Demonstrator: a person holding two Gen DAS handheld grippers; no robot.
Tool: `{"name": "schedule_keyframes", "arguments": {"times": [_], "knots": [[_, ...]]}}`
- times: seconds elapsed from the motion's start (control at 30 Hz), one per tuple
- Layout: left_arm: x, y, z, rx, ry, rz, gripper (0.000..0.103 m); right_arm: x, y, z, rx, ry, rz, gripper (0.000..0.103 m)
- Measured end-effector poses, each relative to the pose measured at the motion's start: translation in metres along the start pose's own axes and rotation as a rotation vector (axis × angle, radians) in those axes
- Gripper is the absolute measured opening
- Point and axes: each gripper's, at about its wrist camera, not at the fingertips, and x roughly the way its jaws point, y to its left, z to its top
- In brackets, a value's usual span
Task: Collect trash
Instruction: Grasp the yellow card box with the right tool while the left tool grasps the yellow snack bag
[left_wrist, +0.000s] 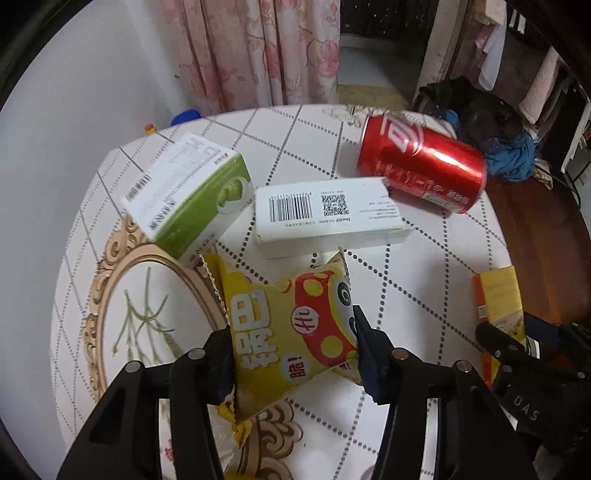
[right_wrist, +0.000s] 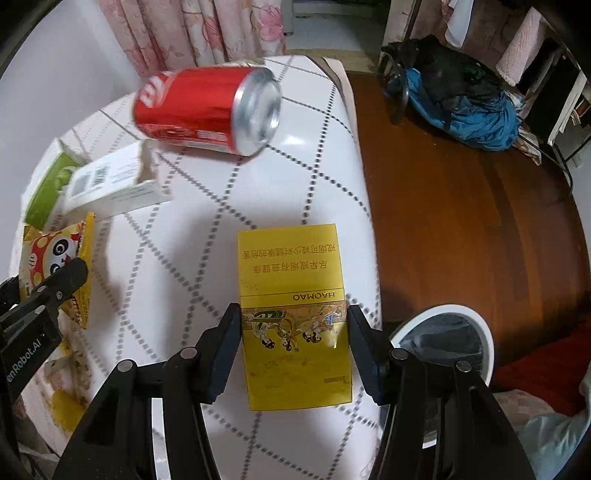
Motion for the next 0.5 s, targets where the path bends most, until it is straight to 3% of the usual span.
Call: {"name": "schedule_keyframes", "arguments": {"times": [0.17, 0.5], "knots": [[-0.031, -0.006, -0.010, 0.022, -0.059, 0.007, 0.050, -0.027, -0.002, -0.019, 0.021, -0.063, 0.035, 0.059], [-0.111, -0.051, -0.037, 0.099, -0.177, -0.078, 0.050, -0.109, -0.047, -0.065, 0.088, -0.216, 0.072, 0.059]]}}
